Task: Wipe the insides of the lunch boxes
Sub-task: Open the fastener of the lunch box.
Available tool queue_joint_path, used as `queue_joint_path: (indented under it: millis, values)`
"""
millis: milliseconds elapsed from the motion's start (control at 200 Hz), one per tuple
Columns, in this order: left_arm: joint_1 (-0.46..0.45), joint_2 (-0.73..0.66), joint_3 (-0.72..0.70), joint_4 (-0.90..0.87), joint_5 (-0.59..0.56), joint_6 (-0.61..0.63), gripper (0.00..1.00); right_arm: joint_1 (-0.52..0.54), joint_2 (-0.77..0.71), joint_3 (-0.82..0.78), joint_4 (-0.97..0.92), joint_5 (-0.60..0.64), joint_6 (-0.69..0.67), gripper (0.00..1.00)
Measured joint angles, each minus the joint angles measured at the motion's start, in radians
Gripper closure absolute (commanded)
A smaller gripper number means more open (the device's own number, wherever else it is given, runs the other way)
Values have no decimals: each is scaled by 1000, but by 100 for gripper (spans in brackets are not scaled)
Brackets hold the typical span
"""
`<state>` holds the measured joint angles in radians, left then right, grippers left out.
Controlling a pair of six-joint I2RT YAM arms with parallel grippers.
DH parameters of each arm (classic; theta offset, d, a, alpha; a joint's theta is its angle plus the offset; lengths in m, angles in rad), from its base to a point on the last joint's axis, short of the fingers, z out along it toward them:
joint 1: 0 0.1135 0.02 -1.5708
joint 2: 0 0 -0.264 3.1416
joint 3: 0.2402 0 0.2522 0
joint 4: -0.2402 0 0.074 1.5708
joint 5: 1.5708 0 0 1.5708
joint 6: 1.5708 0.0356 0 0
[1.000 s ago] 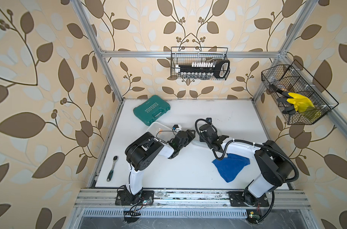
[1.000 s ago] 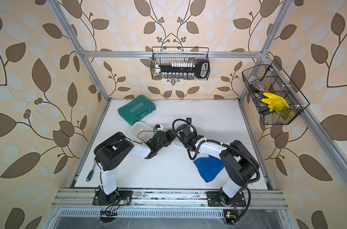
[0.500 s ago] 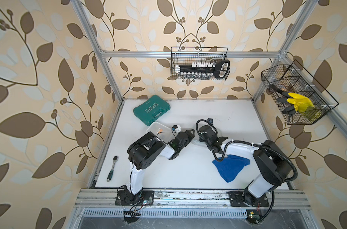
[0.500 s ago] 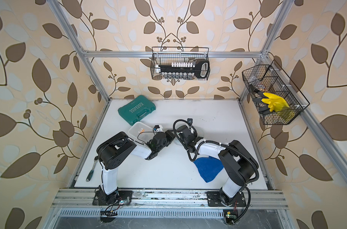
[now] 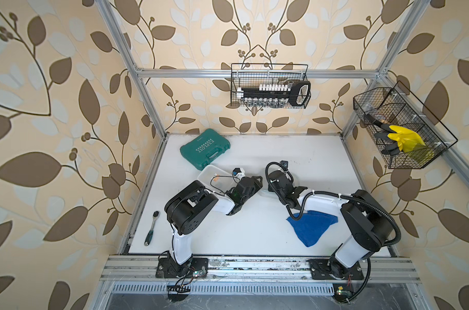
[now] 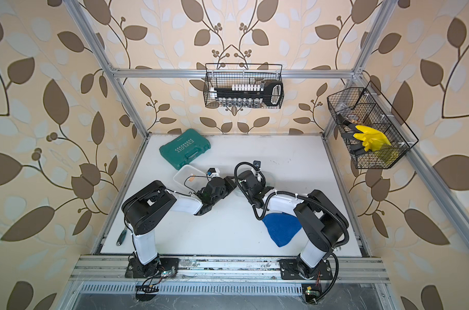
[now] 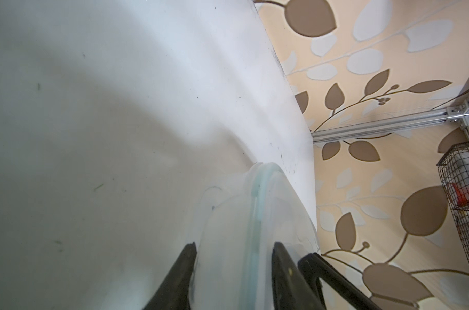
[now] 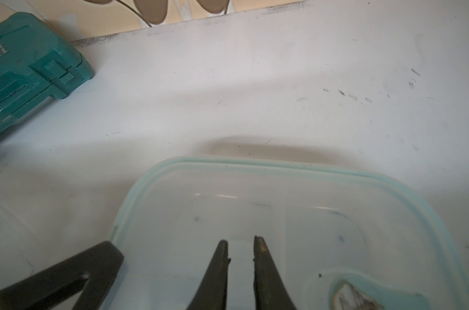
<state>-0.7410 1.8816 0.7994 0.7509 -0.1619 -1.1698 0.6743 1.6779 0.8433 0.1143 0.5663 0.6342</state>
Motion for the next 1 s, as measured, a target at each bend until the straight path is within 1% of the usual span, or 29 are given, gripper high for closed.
queue_joint_path:
  millis: [325, 510, 705, 785, 1000]
  values:
    - [0, -43, 14, -105, -6, 55, 100, 5, 0, 2, 7, -1, 5, 82]
    - [0, -82, 15, -161, -31, 89, 100, 10, 4, 15, 7, -10, 5, 83]
    - [0, -84, 14, -166, -34, 97, 100, 11, 6, 16, 10, -12, 5, 86]
    - [0, -84, 14, -171, -34, 101, 100, 11, 8, 16, 11, -12, 6, 89]
    - [0, -84, 11, -171, -34, 117, 100, 12, 19, 17, 22, -12, 5, 93]
